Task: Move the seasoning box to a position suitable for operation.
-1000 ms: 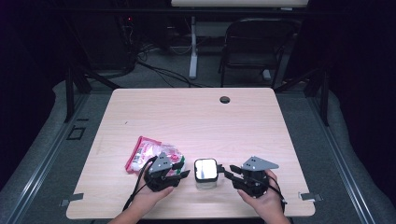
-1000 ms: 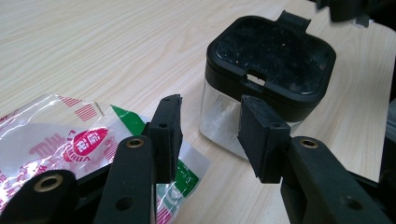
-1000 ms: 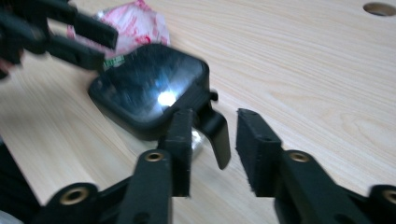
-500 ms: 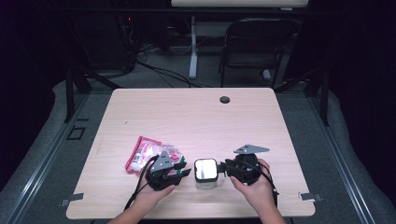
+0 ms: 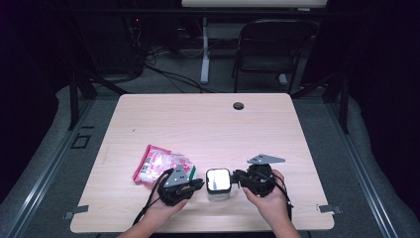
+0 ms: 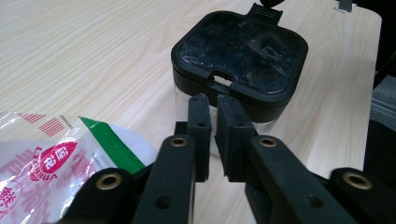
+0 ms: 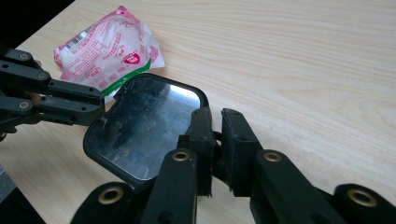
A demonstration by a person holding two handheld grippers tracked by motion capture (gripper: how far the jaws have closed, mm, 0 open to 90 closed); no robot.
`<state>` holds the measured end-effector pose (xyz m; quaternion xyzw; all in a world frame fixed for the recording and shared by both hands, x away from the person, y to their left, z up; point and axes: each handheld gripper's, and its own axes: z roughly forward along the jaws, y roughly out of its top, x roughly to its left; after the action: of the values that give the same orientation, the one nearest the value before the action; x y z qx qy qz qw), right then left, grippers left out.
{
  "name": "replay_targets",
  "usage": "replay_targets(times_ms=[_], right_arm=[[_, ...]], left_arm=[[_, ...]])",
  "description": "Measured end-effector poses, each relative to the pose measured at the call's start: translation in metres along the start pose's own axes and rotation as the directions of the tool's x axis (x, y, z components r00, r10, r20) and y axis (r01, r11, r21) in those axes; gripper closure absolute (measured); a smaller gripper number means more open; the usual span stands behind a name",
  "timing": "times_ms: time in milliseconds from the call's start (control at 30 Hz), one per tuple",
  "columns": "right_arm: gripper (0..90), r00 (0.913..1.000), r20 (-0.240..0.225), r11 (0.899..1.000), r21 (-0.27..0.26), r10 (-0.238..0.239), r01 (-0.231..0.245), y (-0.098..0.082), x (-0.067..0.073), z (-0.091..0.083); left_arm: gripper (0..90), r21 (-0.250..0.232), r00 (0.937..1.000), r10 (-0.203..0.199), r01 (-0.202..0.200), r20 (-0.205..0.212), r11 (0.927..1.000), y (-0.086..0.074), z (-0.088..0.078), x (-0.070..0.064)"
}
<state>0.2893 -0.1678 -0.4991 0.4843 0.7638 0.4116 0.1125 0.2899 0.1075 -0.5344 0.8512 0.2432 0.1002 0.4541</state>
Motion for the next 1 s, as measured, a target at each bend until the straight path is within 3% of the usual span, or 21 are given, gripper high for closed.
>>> replay_targets(times_ms=[333,567,867,1000], right_arm=[[87.4,0.9999,-0.015,1.0,-0.011,0.005,-0.005,-0.0032,-0.0014,-0.0009],[87.9,0.9995,-0.027,1.0,-0.016,0.015,-0.016,-0.0044,-0.0032,-0.0012],[88.2,0.9992,-0.032,0.999,-0.03,0.026,-0.027,-0.0055,-0.0034,-0.0008],[88.1,0.9989,-0.037,0.999,-0.027,0.028,-0.029,-0.0058,-0.0037,-0.0011]], left_arm=[[90.0,0.003,0.9985,0.035,-0.035,0.042,0.9994,0.0007,0.0011,-0.0054],[90.0,0.009,0.9987,0.019,-0.02,0.046,0.9998,0.0006,0.001,-0.0063],[90.0,0.033,0.9983,0.044,-0.045,0.037,0.9984,0.0,0.0029,-0.0077],[90.0,0.022,0.9985,0.037,-0.038,0.04,0.9991,0.0004,0.0018,-0.0082]])
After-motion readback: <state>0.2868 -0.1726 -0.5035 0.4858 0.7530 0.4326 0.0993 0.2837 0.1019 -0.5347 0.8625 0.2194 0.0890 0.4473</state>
